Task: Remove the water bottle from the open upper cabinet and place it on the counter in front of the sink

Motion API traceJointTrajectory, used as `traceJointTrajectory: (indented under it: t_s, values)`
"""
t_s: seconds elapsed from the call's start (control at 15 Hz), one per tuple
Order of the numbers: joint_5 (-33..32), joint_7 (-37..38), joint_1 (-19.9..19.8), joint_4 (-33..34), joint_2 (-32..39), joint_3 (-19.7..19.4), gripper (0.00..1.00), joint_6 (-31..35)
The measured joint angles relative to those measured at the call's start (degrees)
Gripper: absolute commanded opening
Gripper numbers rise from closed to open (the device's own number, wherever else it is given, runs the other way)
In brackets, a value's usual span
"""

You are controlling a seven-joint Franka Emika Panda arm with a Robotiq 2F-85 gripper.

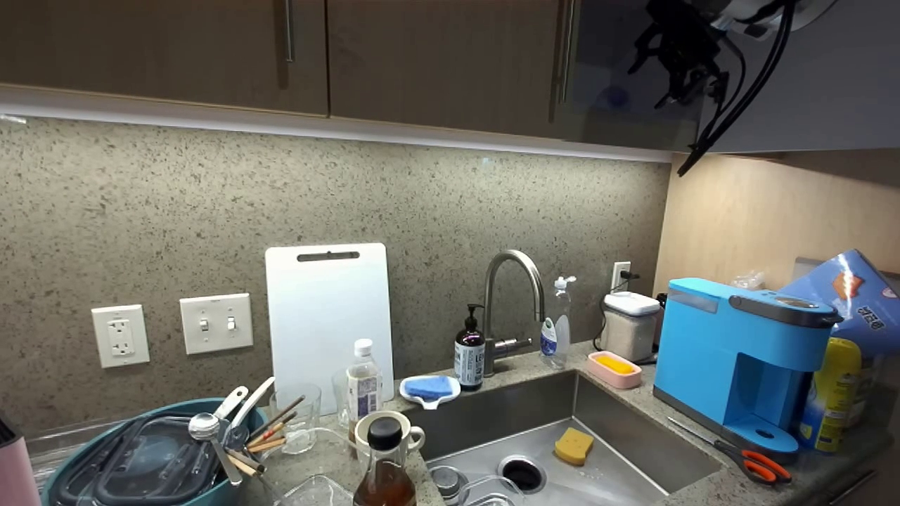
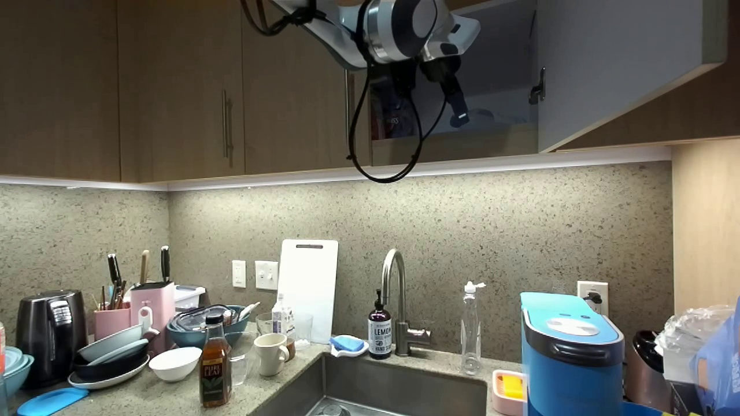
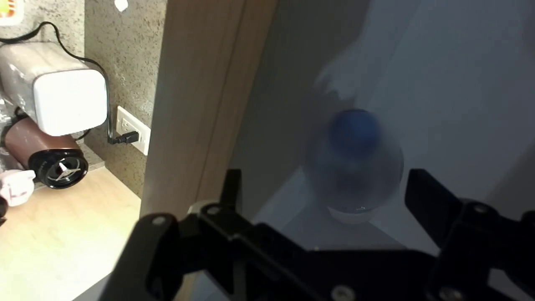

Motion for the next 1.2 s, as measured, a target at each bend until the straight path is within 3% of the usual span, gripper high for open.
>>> traceJointTrajectory:
  t_s: [0.6, 0.67, 0.73, 1.2]
  values:
    - [0.3, 0.1, 0.3, 2.3, 2.6, 0.0, 1.00, -0.1]
    - [0.3, 0.1, 0.3, 2.9, 3.1, 0.0, 0.75, -0.2]
    - [0.4, 0.1, 0.3, 3.5, 3.6, 0.0, 0.74, -0.2]
    - [1.4, 0.1, 0.4, 6.5, 6.4, 0.1, 0.28, -0.3]
